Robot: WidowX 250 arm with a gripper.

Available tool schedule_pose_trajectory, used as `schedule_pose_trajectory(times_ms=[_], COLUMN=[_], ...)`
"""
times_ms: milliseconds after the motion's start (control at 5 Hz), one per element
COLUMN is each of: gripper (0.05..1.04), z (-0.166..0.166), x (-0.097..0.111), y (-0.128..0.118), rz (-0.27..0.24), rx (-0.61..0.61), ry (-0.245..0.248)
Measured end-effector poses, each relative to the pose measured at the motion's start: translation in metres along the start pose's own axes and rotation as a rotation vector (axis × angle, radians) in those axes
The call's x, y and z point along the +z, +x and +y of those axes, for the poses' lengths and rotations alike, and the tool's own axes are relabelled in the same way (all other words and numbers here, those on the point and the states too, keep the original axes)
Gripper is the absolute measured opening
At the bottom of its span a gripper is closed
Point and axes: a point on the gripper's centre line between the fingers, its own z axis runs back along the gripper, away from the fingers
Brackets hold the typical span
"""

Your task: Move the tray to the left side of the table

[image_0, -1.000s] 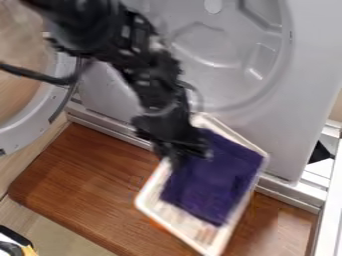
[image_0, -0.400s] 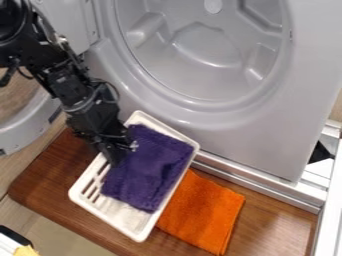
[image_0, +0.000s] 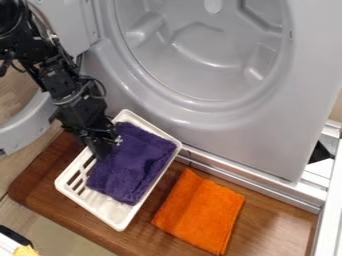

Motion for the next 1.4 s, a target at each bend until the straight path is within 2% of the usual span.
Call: schedule_pose_trajectory(times_ms=[200, 400, 600, 800, 1000, 1200, 1400], gripper=[0.102, 0.102, 0.123, 0.314, 0.610, 0.913, 1.010], z=[0.009, 0.016, 0.012, 0.007, 0.003, 0.000, -0.004], x=[-0.010, -0.021, -0.026, -0.027, -0.024, -0.023, -0.024], y=[0.000, 0.004, 0.010, 0.011, 0.018, 0.016, 0.016], rz=[-0.002, 0.019, -0.001, 0.029, 0.073, 0.094, 0.106], rx=[-0.013, -0.014, -0.054, -0.057, -0.046, -0.034, -0.038], ry=[0.030, 0.041, 0.086, 0.096, 0.088, 0.072, 0.070])
